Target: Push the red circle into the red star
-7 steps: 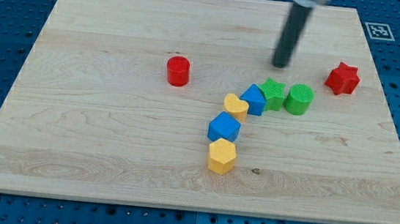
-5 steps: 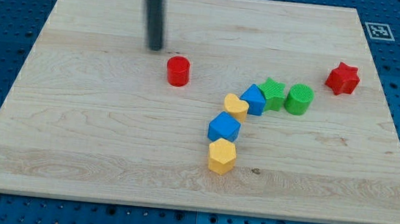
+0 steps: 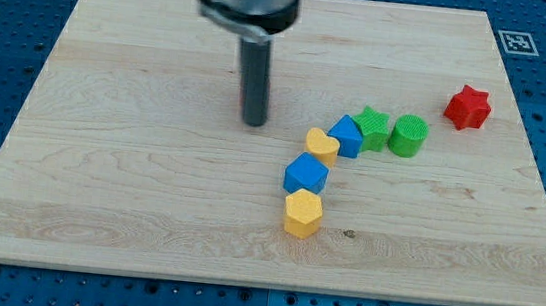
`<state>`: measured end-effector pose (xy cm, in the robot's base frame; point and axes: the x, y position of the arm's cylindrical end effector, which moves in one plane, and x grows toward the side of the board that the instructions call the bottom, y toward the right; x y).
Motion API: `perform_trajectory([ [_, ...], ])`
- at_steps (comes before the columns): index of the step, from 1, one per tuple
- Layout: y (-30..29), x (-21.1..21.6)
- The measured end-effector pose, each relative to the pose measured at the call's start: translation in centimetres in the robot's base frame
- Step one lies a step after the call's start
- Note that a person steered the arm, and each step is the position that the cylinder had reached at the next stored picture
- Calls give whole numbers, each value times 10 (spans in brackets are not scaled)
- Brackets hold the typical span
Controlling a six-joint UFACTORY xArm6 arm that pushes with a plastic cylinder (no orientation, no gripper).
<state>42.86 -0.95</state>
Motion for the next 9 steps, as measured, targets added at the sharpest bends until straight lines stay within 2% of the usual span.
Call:
perform_trajectory([
  [1,17,-19],
  [2,6,11],
  [3,-28,32],
  [4,-60,5],
  [5,-60,-4],
  [6,-58,-8],
  [8,10,-19],
  [9,10,-42],
])
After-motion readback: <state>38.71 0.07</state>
